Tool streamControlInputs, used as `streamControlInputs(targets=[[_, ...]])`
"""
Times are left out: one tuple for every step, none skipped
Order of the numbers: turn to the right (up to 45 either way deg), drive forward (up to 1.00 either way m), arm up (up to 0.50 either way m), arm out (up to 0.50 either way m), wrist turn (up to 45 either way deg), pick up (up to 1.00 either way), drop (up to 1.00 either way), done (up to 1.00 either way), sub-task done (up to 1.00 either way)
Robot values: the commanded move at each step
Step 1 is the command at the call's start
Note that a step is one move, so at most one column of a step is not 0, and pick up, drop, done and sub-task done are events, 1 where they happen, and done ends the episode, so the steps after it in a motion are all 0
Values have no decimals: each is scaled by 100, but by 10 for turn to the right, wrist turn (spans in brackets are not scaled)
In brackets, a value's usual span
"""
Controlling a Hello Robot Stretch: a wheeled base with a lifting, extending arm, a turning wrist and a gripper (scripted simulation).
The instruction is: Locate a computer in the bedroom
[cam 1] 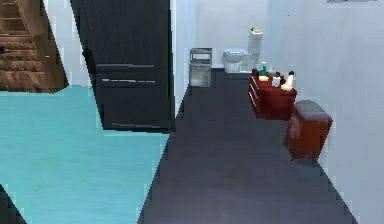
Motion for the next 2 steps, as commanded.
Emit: streamControlInputs(targets=[[-30, 0, 0, 0, 0, 0, 0, 0, 0], [0, 55, 0, 0, 0, 0, 0, 0, 0]])
